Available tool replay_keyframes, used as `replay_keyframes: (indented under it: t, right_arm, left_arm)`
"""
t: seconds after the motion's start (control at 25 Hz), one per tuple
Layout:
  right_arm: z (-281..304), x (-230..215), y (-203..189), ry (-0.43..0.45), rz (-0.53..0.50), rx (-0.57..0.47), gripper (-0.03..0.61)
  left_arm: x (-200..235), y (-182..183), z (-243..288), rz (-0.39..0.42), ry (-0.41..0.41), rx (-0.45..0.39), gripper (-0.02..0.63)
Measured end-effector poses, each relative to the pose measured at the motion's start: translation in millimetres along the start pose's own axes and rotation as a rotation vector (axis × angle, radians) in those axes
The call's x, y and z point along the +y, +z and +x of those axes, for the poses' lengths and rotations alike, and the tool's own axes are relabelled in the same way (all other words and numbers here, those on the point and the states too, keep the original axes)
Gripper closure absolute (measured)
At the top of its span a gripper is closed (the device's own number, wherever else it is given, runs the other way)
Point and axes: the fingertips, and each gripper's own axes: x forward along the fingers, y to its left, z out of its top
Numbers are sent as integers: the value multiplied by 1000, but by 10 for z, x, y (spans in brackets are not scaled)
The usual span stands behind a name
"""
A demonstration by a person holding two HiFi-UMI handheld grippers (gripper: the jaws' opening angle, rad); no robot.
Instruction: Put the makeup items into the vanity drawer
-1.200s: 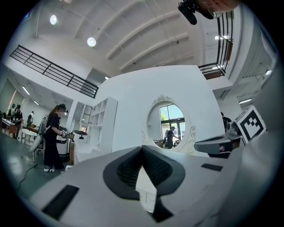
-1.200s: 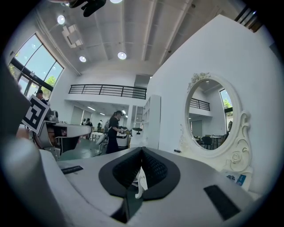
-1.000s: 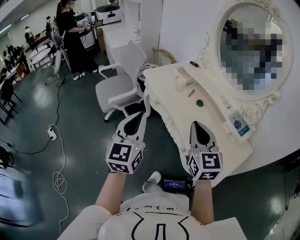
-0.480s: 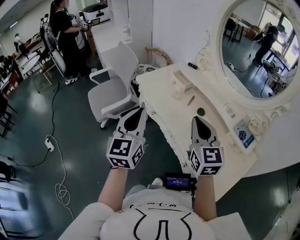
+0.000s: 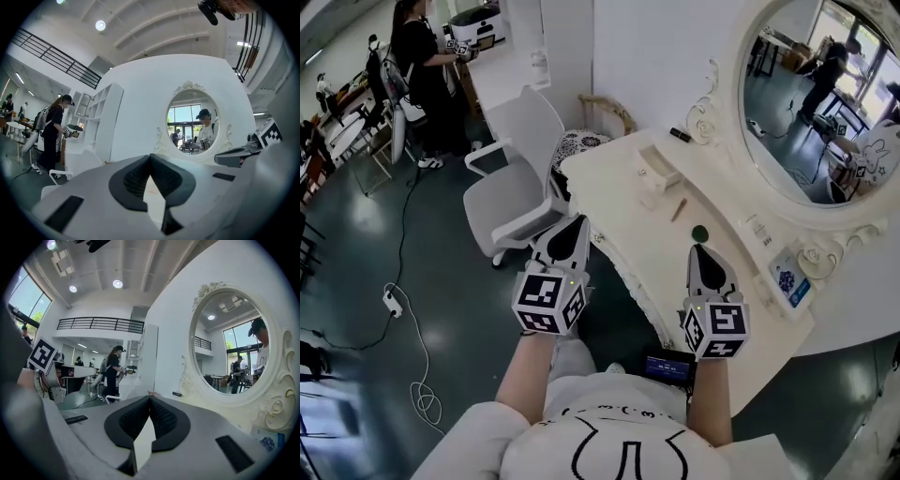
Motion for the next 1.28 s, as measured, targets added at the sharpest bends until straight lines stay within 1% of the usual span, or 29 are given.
replay_keyframes:
  t: [0.24, 0.52, 0.68, 0.92, 1.12, 1.28]
  right_arm:
    - [339, -217, -7, -75, 14, 21, 571]
    - [933, -384, 11, -155, 44, 39, 571]
    - [1307, -406, 28, -196, 52, 50, 571]
    - [1781, -475, -107, -284, 74, 111, 571]
    - [2180, -484, -94, -347, 77, 128, 569]
    - [2312, -488, -173, -394, 99, 156, 569]
  left_arm:
    - [163, 31, 540, 17, -73, 15, 598]
    - [526, 31, 1203, 22, -150, 44, 598]
    - [795, 17, 1611, 16, -188, 63, 598]
    - [1047, -108, 2154, 27, -274, 100, 598]
    - [1385, -161, 2560, 2, -320, 128, 598]
    - [1543, -211, 2792, -6, -368, 151, 598]
